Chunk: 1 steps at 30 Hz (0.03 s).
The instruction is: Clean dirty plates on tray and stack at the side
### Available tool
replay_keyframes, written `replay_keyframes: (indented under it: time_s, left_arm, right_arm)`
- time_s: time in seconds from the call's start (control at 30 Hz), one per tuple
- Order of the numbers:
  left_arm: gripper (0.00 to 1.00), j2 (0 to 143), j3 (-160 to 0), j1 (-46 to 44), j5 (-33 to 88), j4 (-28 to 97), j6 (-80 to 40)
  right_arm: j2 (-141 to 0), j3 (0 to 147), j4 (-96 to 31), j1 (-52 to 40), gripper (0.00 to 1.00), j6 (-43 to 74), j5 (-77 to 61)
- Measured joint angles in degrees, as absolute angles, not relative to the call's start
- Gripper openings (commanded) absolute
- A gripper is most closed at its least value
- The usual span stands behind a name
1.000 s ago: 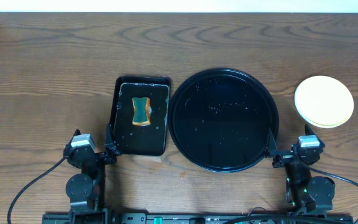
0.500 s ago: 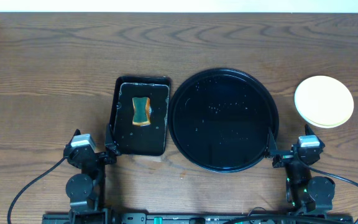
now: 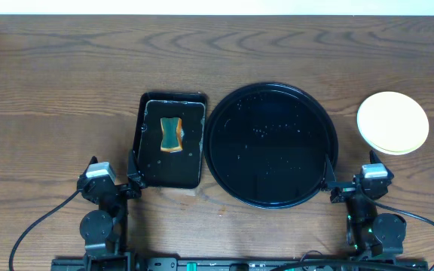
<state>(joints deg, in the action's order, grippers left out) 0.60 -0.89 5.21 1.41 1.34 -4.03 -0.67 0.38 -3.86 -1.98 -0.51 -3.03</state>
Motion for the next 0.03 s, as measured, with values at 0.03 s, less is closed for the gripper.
replay_keyframes:
  time_s: [0.03]
  left_arm:
    - [0.87,0.60,-0.89,5.21,1.41,1.34,-4.03]
  right_arm:
    - [-0.67,0.38,-3.86,-1.98,0.99,-0.51,-3.01]
